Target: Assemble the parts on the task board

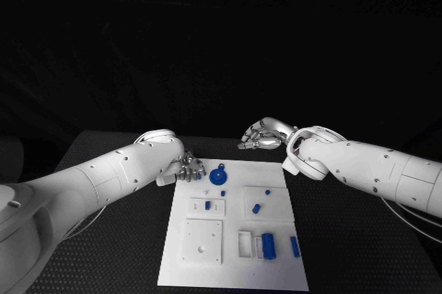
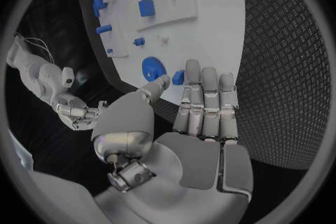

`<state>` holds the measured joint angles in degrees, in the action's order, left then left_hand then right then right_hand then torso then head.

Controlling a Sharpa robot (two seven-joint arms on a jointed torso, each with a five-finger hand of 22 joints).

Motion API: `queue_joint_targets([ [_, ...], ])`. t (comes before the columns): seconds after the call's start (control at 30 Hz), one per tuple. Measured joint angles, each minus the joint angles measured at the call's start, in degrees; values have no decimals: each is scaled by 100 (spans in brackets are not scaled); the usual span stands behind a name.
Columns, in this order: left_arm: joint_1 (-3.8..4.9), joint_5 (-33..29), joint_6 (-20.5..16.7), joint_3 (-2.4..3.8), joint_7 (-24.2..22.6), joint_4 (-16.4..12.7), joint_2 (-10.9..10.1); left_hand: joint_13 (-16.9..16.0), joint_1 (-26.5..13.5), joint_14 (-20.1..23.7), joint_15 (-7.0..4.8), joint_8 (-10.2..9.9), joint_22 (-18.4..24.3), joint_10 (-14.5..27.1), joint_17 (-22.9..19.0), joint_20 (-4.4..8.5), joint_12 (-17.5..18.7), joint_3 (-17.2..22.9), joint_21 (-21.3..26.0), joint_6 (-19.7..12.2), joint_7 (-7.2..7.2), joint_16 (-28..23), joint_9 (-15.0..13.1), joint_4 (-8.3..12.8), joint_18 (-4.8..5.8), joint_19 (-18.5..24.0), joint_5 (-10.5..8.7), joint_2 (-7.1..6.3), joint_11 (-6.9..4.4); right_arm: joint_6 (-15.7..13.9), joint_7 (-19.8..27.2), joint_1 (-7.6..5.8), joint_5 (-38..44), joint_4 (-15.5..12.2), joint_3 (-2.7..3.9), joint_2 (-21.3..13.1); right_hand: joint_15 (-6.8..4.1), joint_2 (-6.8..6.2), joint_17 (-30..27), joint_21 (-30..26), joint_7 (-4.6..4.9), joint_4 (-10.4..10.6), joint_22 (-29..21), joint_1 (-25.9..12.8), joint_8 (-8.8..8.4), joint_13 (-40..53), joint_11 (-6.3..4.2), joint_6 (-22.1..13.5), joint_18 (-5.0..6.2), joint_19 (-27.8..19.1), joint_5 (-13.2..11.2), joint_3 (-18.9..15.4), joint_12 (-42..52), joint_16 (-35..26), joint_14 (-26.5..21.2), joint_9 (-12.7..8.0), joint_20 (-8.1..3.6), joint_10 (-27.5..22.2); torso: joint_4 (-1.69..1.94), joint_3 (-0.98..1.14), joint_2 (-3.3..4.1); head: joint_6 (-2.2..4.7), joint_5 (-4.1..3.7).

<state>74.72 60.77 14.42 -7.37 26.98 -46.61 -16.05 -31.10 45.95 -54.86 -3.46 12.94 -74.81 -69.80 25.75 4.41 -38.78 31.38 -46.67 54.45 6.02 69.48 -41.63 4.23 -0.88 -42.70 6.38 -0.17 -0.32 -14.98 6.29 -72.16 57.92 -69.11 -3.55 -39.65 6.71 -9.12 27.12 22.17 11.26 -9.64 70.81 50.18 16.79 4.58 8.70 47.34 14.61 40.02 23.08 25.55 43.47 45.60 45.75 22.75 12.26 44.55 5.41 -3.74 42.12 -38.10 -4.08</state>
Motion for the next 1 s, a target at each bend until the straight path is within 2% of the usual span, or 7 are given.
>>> queue_joint_targets([
  [0.3, -2, -44, 0, 0, -21, 27, 6, -22, 109, 0, 0, 12, -15, 0, 16, 0, 23, 13, 10, 0, 0, 0, 37, 165, 0, 0, 0, 109, 0, 3, -1, 0, 0, 6, -1, 7, 0, 0, -5, 0, 0, 0, 0, 0, 0, 0, 0, 0, 0, 0, 0, 0, 0, 0, 0, 0, 0, 0, -1, 2, 1, -10, 2],
  [0.5, -3, -64, 0, 0, -39, 28, 12, -42, 181, 0, 0, 56, -14, -21, 33, 1, 23, 34, 31, 0, 0, 0, 69, 296, 0, -1, 0, 233, -21, 5, -1, 0, 0, 10, -1, 13, 0, 0, -6, 0, 0, 0, 5, 0, 0, 0, 0, 0, 0, 0, 0, 0, 0, 0, 0, 0, 0, 0, -1, 4, 1, -19, 3],
  [0.67, -6, -108, 5, -1, -57, 41, 14, -64, 331, -14, -13, 101, -13, -51, 50, 0, 23, 93, 31, 22, -22, 0, 63, 507, 0, -43, 10, 382, -10, 6, -1, 0, 0, 13, -1, 16, 0, 0, -5, 0, 0, 0, 5, 0, 0, -5, 0, 0, 0, 0, 0, 0, 0, 0, 0, 0, 0, 0, -1, 4, 1, -24, 3],
  [0.77, -7, -134, 6, -2, -68, 43, 12, -76, 396, -23, -22, 175, -13, -73, 61, 21, 23, 113, 43, 105, -36, 0, 65, 630, 0, -63, 66, 447, -31, 7, -1, 0, -1, 14, -1, 17, 0, 0, -5, 0, 0, 0, 4, 0, 0, -5, 0, 0, 0, 0, 0, 0, 0, 0, 0, 0, 0, 0, 0, 3, -1, -29, 3],
  [0.87, -10, -149, 6, -2, -80, 30, 2, -93, 461, -46, -21, 340, -13, -118, 78, 26, 45, 128, 54, 242, -94, 0, 34, 726, 0, -100, 79, 512, -72, 8, -1, 0, -1, 14, -1, 17, 0, 0, -5, 0, 0, 0, 4, 0, 0, -5, 0, 0, 0, 0, 0, 0, 0, 0, 0, 0, 0, 0, 0, 3, -4, -31, 4],
  [1.0, -19, -161, 4, -5, -87, -6, -27, -133, 483, -147, -64, 523, -12, -237, 121, 51, 43, 96, 54, 370, -145, 69, 18, 785, 0, -177, 99, 534, -123, 9, -1, 0, -1, 14, -1, 16, 0, 0, -5, 0, 0, 0, 4, 0, 0, -5, 0, 0, 0, 0, 0, 0, 0, 0, 0, 0, 0, 0, 1, 3, -4, -36, 4],
])
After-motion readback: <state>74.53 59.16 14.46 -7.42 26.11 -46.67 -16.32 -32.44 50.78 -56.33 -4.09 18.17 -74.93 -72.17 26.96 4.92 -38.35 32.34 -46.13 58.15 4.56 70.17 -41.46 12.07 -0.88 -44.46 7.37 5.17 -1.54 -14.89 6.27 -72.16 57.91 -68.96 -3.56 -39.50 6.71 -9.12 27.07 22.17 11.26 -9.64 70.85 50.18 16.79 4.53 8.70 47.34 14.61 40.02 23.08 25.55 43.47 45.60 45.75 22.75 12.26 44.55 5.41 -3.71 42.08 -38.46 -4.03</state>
